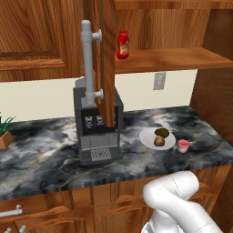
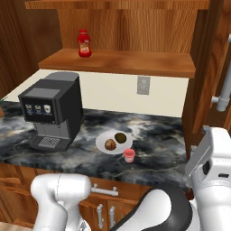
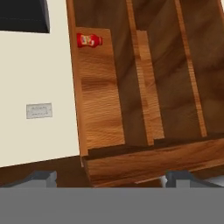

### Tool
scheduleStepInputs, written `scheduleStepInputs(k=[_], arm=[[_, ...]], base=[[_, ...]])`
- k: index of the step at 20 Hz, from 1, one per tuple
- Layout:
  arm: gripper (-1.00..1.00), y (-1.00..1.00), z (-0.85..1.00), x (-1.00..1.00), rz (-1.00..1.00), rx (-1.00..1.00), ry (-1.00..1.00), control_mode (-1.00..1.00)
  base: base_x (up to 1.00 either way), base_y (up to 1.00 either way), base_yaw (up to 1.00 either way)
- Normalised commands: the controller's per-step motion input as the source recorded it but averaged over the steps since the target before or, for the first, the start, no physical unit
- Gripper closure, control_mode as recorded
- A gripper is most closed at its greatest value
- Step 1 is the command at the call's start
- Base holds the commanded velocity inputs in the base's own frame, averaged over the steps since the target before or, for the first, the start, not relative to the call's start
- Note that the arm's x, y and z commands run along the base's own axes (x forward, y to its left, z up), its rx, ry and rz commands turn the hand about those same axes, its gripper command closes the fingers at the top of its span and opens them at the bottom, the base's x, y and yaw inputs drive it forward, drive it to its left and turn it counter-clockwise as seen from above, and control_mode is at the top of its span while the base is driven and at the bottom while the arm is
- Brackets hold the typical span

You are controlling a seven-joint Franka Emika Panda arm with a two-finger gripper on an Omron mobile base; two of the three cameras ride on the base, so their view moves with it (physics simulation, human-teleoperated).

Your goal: Pick the avocado and bread from the counter and place them on the plate. Then pick the jam from the cabinet and place it next to the plate. Lastly close the cabinet door.

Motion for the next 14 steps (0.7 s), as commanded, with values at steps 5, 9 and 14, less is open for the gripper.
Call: scheduleStepInputs(k=[5, 9, 14], arm=[[-1.0, -0.23, 0.0, 0.21, 0.0, -0.01, -0.01, -1.0], [-1.0, -0.25, 0.0, 0.17, 0.0, 0.0, 0.0, -1.0], [-1.0, -0.15, 0.0, 0.1, 0.0, -0.02, 0.0, -1.0]], base=[[0.0, 0.0, 0.0], [0.0, 0.0, 0.0], [0.0, 0.0, 0.0]])
